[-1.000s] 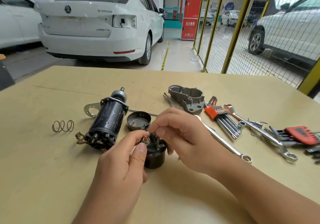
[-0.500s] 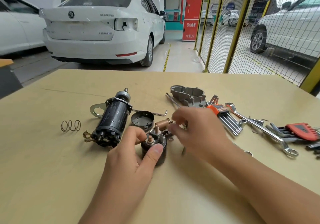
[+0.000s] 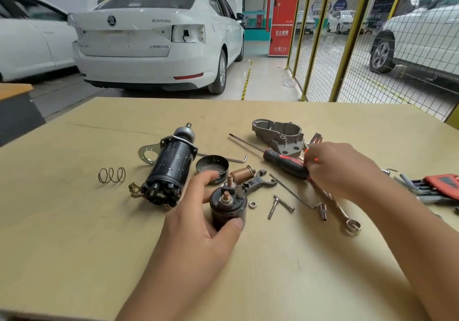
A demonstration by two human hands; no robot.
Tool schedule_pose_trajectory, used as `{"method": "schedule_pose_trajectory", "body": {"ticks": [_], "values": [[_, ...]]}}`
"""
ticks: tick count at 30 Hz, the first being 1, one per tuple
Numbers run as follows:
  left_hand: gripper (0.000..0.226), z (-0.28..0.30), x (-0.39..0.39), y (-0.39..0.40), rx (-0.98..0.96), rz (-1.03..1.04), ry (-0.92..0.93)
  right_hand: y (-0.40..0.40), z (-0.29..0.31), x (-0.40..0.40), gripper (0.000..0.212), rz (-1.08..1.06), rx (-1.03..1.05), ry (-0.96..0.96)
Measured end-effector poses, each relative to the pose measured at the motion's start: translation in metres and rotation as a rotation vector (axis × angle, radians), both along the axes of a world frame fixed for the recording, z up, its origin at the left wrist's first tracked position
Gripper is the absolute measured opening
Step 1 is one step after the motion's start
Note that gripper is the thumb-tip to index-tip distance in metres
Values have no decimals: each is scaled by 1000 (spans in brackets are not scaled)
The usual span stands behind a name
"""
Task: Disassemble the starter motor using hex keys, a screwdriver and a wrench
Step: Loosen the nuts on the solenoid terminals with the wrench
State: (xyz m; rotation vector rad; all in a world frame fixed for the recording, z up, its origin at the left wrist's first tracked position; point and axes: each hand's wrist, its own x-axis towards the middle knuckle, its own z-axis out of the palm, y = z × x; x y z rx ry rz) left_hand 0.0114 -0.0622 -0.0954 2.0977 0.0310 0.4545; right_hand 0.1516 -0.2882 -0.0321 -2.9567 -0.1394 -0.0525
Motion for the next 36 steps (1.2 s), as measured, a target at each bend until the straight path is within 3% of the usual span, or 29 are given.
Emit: {"method": "schedule_pose_trajectory", "body": {"ticks": [7, 12, 19, 23, 26, 29, 36], "values": [[74, -4, 1, -1, -8, 69, 19, -5, 4, -3, 58, 15, 37, 141], [74, 0, -1, -2, -45, 14, 16, -1, -8, 1, 40, -10, 51, 71], [64, 2, -1, -3, -14, -6, -15, 0, -16, 8, 30, -24, 93, 14], [65, 1, 0, -3, 8, 48, -21, -6, -12, 11, 32, -7, 338, -156], [59, 3, 1, -3, 5, 98, -15, -4, -1, 4, 37, 42, 797, -236], [57, 4, -1, -3, -37, 91, -27, 5, 8, -9, 57, 159, 1204, -86], [57, 6, -3, -3, -85, 65, -31, 23, 4, -30, 69, 372, 1394, 340]]}}
